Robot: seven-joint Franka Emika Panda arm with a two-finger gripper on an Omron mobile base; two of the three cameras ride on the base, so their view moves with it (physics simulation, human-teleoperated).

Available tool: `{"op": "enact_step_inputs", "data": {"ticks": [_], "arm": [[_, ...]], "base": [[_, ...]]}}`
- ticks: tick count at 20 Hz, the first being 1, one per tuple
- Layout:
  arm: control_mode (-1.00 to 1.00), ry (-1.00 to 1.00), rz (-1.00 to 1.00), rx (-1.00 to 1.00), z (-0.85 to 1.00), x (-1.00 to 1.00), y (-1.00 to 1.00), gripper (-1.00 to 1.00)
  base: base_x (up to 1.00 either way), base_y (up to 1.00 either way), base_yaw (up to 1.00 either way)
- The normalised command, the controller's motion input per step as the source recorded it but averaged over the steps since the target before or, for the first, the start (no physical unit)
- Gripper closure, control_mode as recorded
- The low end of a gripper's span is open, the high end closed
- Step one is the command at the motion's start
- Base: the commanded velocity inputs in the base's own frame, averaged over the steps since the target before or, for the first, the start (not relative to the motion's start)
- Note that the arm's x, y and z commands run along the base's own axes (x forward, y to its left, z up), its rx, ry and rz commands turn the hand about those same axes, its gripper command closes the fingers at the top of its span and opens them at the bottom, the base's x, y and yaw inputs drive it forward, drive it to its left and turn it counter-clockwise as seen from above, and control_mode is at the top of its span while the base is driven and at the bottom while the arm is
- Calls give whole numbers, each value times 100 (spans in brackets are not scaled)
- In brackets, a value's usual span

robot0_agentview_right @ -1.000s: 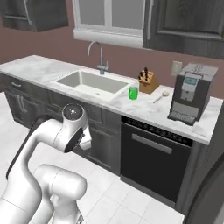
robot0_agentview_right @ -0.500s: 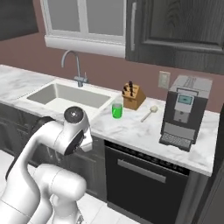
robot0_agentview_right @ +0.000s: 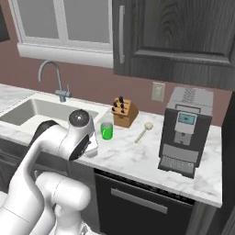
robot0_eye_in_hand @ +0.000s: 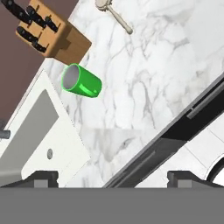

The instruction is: Move the mug from next to the sink to the open cabinet. Then, move the bowl with the lime to the fridge to clear the area for faucet cleaning.

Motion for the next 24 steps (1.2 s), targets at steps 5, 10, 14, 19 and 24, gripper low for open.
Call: {"op": "enact_step_inputs", "data": {"ticks": [5, 10, 14, 19, 24], "arm": [[100, 0, 0, 0, 0, 0, 0, -100], [100, 0, 0, 0, 0, 0, 0, -100], [100, 0, 0, 0, 0, 0, 0, -100], [-100, -5, 1, -11, -14, 54, -12, -100], [-100, -3, 9, -23, -16, 98, -7, -100]], "base": [[3, 36, -14], [20, 19, -3], [17, 0, 0], [0, 0, 0], [0, 0, 0]]}}
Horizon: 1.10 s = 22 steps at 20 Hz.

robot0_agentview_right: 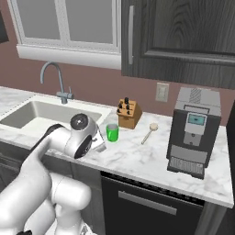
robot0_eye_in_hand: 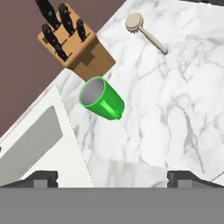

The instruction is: Move the mug from next to the sink to the open cabinet. Then, move the bowl with the lime to the fridge to clear the area for faucet cleaning.

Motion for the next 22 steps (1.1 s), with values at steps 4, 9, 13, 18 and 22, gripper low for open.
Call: {"op": "enact_step_inputs", "data": {"ticks": [4, 9, 13, 18, 22], "arm": [[-100, 19, 16, -9, -5, 100, -2, -100], [-100, 25, 26, -3, 0, 94, -19, -100], [-100, 40, 19, -21, -13, 40, 0, -100], [-100, 2, 1, -32, -29, -18, 15, -100], [-100, -21, 0, -23, -39, -34, 0, -100]], "base": [[0, 0, 0], [0, 0, 0], [0, 0, 0], [0, 0, 0], [0, 0, 0]]}}
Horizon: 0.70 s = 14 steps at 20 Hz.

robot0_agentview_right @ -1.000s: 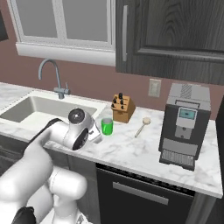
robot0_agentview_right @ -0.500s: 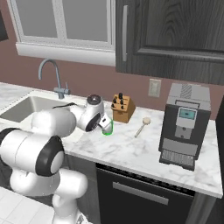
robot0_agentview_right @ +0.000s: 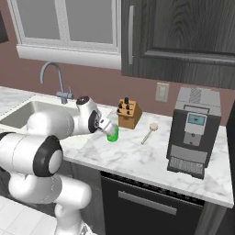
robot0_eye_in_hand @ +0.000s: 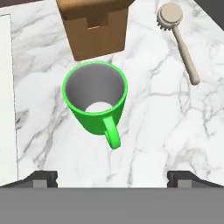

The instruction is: Move the mug from next to the sink to the open cabinet. Then, move the bowl with the lime to the fridge to clear the area for faucet cleaning.

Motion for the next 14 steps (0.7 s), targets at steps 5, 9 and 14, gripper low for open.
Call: {"op": "enact_step_inputs", "data": {"ticks": [5, 9, 14], "arm": [[-100, -14, 0, -1, -33, -1, -5, -100], [-100, -1, 0, 3, 0, 37, -5, -100], [-100, 0, 0, 0, 0, 40, -4, -100]], "base": [[0, 0, 0], [0, 0, 0], [0, 0, 0]]}}
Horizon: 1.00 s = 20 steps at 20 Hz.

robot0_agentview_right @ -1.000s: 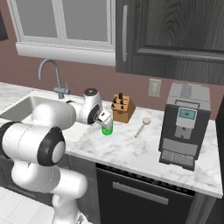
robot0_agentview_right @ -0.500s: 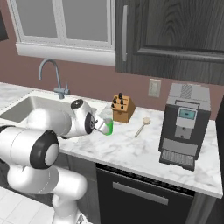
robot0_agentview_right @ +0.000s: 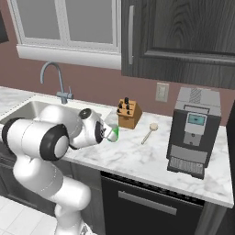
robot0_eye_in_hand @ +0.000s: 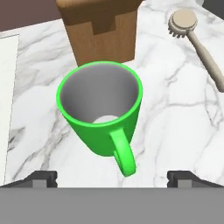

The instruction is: Move the mug from next to the sink to the open cabinet. Then, move the bowl with the lime to the fridge to clear the area for faucet cleaning.

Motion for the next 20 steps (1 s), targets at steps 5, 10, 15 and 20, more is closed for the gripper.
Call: {"op": "enact_step_inputs", "data": {"ticks": [5, 10, 15, 20], "arm": [[-100, 0, 5, 0, 0, 6, -21, -100], [-100, 0, 8, 0, 0, 1, -32, -100], [-100, 0, 2, 2, 0, 34, -5, -100], [-100, 0, 0, 0, 0, 40, 0, -100]], "base": [[0, 0, 0], [0, 0, 0], [0, 0, 0], [0, 0, 0]]}}
